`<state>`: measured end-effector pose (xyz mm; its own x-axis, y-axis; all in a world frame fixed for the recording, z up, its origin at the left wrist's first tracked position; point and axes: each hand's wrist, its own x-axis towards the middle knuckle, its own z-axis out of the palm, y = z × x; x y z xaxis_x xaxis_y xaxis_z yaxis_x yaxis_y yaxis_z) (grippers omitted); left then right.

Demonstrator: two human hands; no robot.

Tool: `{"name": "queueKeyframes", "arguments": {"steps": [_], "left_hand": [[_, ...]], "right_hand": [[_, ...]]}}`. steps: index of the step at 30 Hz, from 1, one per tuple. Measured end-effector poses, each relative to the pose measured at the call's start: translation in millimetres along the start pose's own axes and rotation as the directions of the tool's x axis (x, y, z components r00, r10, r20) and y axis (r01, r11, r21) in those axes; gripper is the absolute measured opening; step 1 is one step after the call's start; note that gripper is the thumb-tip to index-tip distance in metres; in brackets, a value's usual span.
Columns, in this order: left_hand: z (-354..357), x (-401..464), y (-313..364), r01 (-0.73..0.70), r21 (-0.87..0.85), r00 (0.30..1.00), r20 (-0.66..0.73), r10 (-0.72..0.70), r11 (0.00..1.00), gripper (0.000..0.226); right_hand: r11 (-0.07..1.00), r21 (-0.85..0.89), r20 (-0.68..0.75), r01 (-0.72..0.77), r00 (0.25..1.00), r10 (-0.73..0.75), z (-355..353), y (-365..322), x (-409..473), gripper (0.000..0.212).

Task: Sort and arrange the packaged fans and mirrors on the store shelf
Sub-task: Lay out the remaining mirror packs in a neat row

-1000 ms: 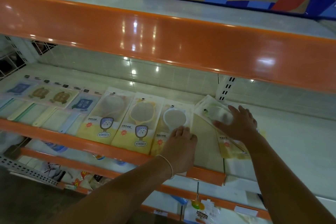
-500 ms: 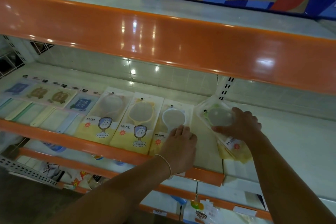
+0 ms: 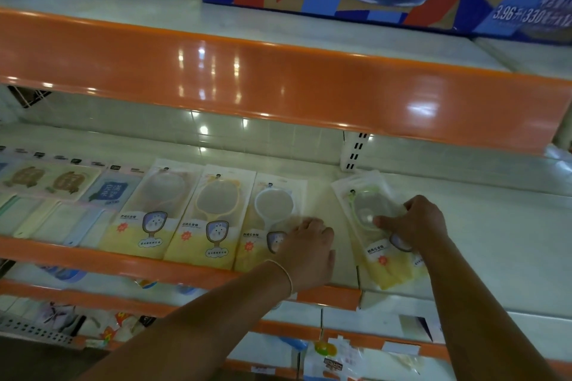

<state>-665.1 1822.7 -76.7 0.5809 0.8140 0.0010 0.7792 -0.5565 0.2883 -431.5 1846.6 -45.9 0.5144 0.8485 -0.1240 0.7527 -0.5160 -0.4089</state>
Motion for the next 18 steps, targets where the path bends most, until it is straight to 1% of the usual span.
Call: {"name": "queueKeyframes", "arguments": {"steps": [4,6,8,11,13,15,17,18], "left_hand": [[3.4,2.1,4.7,-0.029,-0.021,1.000,-0.005,0.029,0.999,0.038],[2.7,2.8,6.9,-0.033,-0.033,0.999,-0.004,0.033,0.999,0.040],[1.5,3.4,9.0,-0.029,-0.038,1.000,0.000,0.029,0.999,0.041],[-1.2,2.7,10.9,-0.029,-0.051,1.000,-0.009,0.029,0.998,0.038],[-2.2,2.0,9.9,-0.023,-0.063,1.000,-0.017,0.022,0.998,0.036],[-4.7,0.9,7.2,-0.019,-0.086,1.000,-0.025,0.017,0.996,0.034],[-8.9,-0.9,3.8,-0.021,-0.129,0.998,-0.057,0.014,0.991,0.030],[-12.4,-2.3,3.0,-0.023,-0.153,0.997,-0.074,0.011,0.988,0.028]], "right_hand": [[0.994,-0.085,-0.058,-0.072,0.996,0.067,-1.8,8.4,-6.5,0.082],[0.994,-0.089,-0.095,-0.065,0.994,0.057,-0.6,9.1,-11.2,0.076],[1.000,-0.003,-0.088,-0.026,0.996,0.026,-1.2,6.7,-16.3,0.066],[0.974,0.226,0.005,-0.035,0.999,0.034,-4.8,0.5,-20.7,0.044],[0.896,0.429,0.117,-0.112,0.991,0.067,-6.8,-1.9,-20.8,0.039],[0.738,0.633,0.274,-0.233,0.959,0.067,-7.5,-4.4,-21.6,0.037],[0.577,0.734,0.417,-0.358,0.908,0.034,-4.9,-6.6,-21.5,0.033],[0.528,0.746,0.469,-0.407,0.883,0.018,-2.6,-8.5,-21.5,0.034]]}}
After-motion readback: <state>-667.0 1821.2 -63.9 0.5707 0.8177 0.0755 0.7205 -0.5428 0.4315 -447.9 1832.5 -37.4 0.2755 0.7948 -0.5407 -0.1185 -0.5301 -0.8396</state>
